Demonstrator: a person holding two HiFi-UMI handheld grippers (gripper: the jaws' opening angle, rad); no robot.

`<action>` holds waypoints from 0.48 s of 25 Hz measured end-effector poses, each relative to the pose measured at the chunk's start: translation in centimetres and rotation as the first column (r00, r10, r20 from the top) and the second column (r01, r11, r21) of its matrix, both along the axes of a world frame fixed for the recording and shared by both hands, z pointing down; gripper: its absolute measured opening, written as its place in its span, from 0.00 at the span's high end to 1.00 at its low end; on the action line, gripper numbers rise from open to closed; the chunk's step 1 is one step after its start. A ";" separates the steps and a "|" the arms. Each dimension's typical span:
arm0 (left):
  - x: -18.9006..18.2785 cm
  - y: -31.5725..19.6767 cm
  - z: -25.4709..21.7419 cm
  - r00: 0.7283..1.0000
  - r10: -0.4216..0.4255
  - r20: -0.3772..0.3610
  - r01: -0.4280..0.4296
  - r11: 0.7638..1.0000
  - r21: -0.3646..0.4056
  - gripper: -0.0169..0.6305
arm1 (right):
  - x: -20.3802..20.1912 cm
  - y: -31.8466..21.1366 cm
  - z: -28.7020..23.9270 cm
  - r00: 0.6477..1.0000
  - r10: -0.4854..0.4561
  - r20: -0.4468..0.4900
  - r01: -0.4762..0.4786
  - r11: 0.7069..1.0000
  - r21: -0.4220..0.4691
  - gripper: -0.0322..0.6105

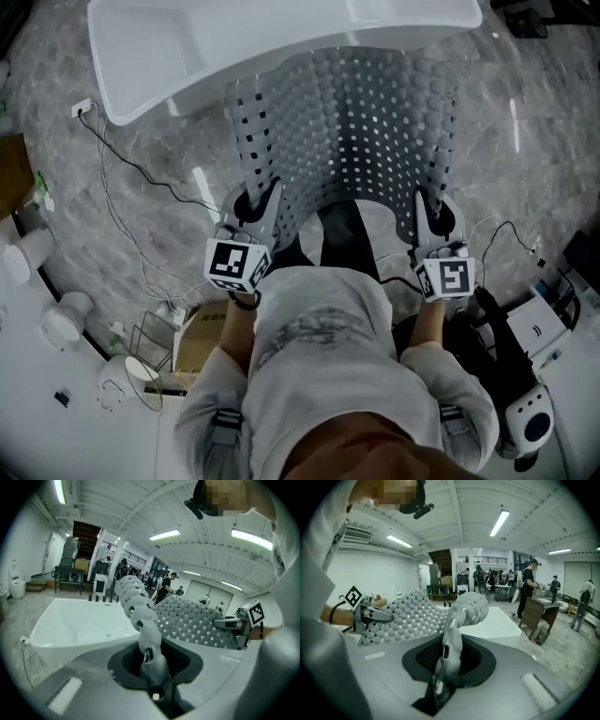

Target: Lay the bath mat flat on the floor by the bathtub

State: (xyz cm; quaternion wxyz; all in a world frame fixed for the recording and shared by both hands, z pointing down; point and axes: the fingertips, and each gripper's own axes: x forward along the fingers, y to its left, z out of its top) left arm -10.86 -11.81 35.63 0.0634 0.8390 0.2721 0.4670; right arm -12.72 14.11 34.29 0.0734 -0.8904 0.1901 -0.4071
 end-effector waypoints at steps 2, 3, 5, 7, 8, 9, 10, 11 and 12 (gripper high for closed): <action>-0.7 0.2 0.5 1.000 -0.021 -0.005 0.021 1.000 0.023 0.85 | -0.3 0.4 0.8 1.000 -0.030 0.002 0.030 0.999 0.019 0.86; -1.2 0.3 0.7 0.999 -0.031 -0.008 0.031 0.999 0.034 0.85 | -0.4 0.6 1.2 0.999 -0.046 0.004 0.046 0.999 0.028 0.86; -2.2 0.2 0.9 0.998 -0.054 -0.012 0.055 0.997 0.056 0.85 | -0.7 0.7 1.8 0.997 -0.081 0.007 0.080 0.996 0.045 0.86; -3.0 -0.1 1.2 0.997 -0.081 -0.011 0.081 0.994 0.079 0.85 | -0.8 0.5 2.5 0.994 -0.112 0.011 0.111 0.992 0.061 0.86; -3.4 -0.4 1.3 0.996 -0.093 -0.007 0.093 0.992 0.089 0.85 | -0.8 0.3 2.9 0.992 -0.126 0.014 0.125 0.990 0.068 0.86; -3.9 -0.7 1.6 0.995 -0.105 -0.001 0.104 0.990 0.099 0.85 | -1.0 0.0 3.4 0.990 -0.140 0.019 0.139 0.988 0.073 0.86; -4.3 -1.0 2.1 0.993 -0.115 0.005 0.114 0.988 0.107 0.85 | -1.1 -0.3 4.1 0.988 -0.154 0.023 0.152 0.985 0.077 0.86; -4.7 -1.4 2.9 0.992 -0.124 0.012 0.122 0.986 0.115 0.85 | -1.2 -0.7 5.1 0.986 -0.166 0.027 0.164 0.983 0.082 0.86; -4.9 -1.6 4.1 0.991 -0.132 0.019 0.128 0.984 0.123 0.85 | -1.1 -1.0 6.4 0.984 -0.177 0.032 0.173 0.981 0.087 0.86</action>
